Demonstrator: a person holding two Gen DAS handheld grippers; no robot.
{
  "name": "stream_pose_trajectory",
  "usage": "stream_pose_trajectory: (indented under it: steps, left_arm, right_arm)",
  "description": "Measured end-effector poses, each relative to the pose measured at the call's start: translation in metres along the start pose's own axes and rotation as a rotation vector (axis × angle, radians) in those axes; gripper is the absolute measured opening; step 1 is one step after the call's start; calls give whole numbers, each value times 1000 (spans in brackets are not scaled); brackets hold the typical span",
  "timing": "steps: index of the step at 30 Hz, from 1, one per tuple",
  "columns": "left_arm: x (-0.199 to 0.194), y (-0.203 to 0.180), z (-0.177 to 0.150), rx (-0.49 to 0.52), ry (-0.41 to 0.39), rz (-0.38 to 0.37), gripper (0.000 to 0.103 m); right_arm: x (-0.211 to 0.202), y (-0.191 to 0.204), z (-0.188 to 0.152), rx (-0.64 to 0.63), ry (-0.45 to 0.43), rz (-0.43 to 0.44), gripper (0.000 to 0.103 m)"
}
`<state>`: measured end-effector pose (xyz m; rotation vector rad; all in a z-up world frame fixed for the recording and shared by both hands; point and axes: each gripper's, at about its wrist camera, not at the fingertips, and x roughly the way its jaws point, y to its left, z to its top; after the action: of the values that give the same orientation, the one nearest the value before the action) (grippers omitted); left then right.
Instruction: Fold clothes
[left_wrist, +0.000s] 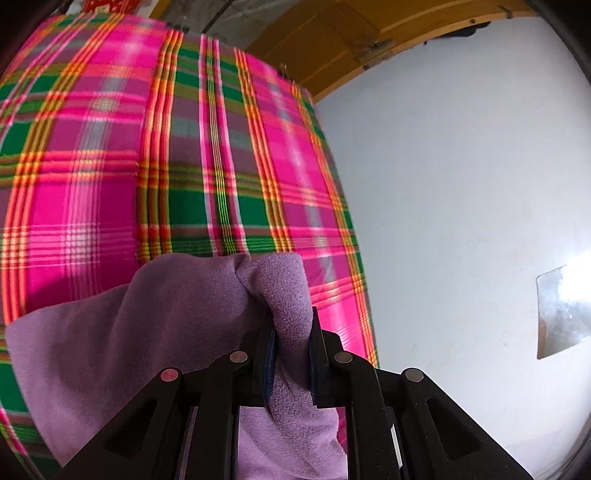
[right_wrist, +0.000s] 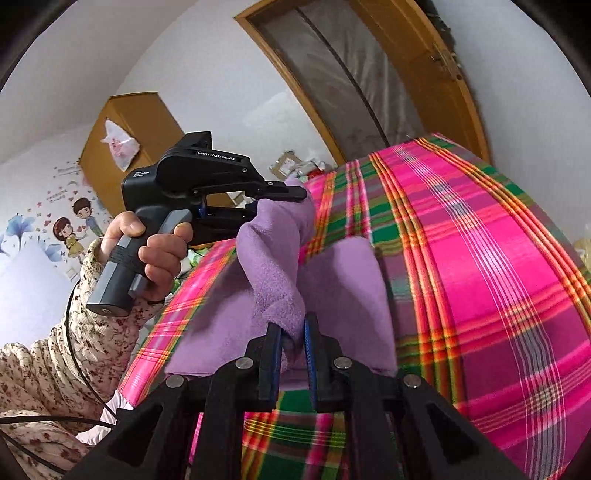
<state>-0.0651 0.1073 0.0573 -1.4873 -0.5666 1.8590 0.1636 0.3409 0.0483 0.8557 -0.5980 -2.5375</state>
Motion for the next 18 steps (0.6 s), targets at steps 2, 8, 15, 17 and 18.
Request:
stream_pose_trajectory:
  steps: [2,8,15,17,18]
  left_arm:
    - [7,3,1,-14,11,-6,14]
    - [19,4,1,-26,30,-28,16]
    - [11,12,1,-57,53,-54,24]
    - [2,13,-1,-40,39,-38,24]
    - [-3,14,-3,-29,28,-31,24]
  right_arm:
    - [2,-7,-2,16,9,-15,12]
    - [4,-19,-6,43,30,-44,12]
    - [4,-30,-10,63,48,-88,13]
    - [2,-32,-10,67,52,-102,13]
    - [2,-33,-10,69,54,-110,13]
